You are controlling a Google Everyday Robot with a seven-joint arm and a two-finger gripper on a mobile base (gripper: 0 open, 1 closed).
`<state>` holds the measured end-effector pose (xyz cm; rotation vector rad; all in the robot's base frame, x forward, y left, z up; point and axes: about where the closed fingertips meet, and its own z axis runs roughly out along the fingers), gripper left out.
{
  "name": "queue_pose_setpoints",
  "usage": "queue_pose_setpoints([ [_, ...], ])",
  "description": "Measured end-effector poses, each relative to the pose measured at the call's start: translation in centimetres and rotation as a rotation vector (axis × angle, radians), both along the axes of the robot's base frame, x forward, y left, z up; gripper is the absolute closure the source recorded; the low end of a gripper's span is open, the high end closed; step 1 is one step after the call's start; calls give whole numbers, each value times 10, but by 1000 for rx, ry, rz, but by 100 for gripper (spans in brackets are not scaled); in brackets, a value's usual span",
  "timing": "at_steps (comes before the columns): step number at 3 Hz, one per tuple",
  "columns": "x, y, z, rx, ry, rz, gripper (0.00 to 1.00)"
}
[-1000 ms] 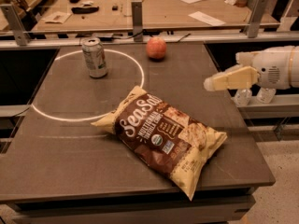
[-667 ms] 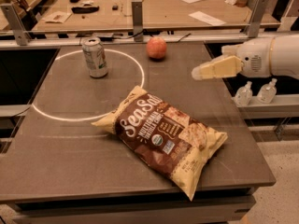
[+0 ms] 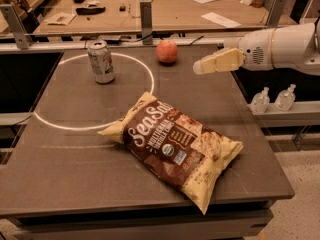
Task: Pick 7up can
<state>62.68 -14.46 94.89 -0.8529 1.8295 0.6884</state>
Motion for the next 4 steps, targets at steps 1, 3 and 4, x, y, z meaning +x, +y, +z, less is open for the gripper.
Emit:
queue_pose_setpoints([
  [1,-13,14,-2,-21,-15,13,0],
  [3,-18,96,-23,34,-73,144,0],
  [4,-5,134,-33,78,-91,208,0],
])
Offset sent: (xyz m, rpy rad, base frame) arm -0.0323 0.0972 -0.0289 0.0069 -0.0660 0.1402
